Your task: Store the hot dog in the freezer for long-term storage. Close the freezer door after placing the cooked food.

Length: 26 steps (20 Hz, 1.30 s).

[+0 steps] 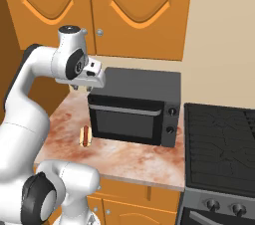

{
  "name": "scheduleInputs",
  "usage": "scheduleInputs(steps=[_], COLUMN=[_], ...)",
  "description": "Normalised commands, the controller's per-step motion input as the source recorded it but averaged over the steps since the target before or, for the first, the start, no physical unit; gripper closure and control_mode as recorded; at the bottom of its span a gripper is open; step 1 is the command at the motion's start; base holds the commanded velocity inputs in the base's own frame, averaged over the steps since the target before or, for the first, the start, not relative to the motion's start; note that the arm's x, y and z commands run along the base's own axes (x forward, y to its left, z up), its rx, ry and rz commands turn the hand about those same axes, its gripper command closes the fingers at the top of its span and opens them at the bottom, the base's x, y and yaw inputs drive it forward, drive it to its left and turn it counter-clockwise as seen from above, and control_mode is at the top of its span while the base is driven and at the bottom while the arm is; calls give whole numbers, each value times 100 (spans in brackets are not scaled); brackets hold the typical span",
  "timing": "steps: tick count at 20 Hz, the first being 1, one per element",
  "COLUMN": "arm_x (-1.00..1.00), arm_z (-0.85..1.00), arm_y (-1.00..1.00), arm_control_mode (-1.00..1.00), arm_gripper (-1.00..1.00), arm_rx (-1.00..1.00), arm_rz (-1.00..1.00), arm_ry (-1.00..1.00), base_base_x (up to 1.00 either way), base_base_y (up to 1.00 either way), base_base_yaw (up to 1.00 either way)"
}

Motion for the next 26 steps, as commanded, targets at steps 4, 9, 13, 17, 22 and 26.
scheduleInputs(steps=[4,9,13,17,22,26], arm_x=[0,0,0,0,0,0], arm_z=[-4,-5,-45,-81,-90,-84], arm_y=[0,3,19,11,0,0], arm_control_mode=[-100,-100,-100,-100,-100,-100], arm_gripper=[-100,-100,-100,-100,-100,-100], arm_rx=[0,1,1,0,0,0], arm_rz=[0,0,-2,-3,-12,-14], arm_ry=[3,4,13,10,6,0], base_base_x=[0,0,0,0,0,0], base_base_y=[0,0,0,0,0,0], base_base_yaw=[0,0,0,0,0,0])
